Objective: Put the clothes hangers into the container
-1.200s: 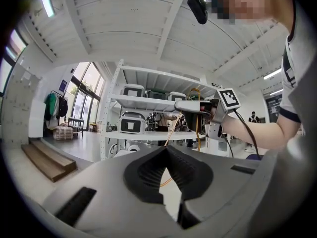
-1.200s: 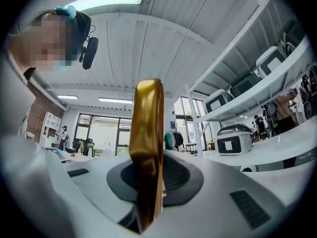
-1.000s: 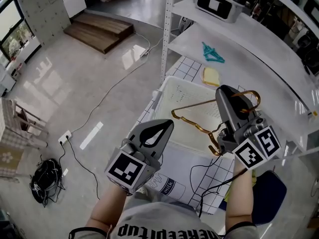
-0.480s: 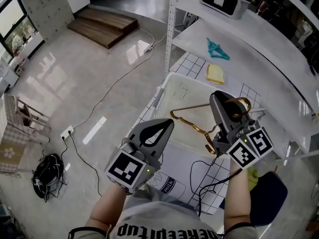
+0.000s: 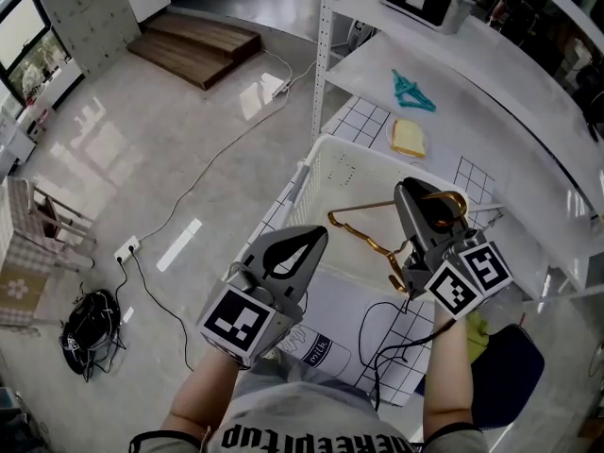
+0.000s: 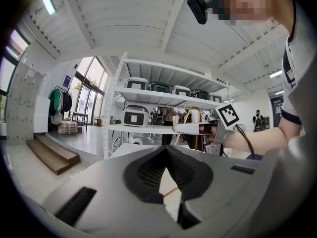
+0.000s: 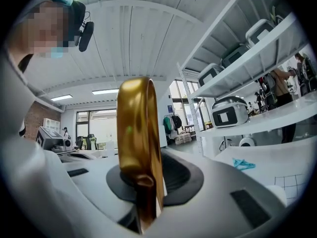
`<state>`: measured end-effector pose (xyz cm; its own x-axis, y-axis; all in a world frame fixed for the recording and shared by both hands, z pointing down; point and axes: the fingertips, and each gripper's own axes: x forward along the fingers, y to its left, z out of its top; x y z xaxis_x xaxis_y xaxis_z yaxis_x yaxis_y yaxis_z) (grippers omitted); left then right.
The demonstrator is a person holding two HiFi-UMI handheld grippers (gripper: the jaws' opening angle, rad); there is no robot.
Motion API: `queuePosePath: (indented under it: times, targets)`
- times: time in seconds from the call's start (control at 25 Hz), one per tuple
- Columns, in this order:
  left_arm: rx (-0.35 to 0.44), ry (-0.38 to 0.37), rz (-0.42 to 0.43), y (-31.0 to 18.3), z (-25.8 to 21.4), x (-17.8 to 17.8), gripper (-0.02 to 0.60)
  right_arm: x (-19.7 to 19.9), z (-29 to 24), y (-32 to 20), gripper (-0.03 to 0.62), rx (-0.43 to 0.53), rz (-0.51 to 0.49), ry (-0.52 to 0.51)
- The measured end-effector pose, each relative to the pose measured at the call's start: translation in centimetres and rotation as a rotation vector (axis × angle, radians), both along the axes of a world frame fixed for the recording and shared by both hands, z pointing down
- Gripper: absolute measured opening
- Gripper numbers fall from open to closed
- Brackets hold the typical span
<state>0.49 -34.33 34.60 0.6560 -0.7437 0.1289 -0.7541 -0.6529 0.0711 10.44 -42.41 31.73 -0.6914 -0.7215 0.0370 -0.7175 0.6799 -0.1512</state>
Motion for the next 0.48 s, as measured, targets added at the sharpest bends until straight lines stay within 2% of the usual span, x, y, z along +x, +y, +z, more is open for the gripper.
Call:
queuePosePath:
  times: [0.48]
  targets:
    - [-0.004, -0.004, 0.018, 0.1, 0.1, 1.2, 0.014, 3.5, -0.4, -0.6, 0.094, 0.003, 0.099, -0.009]
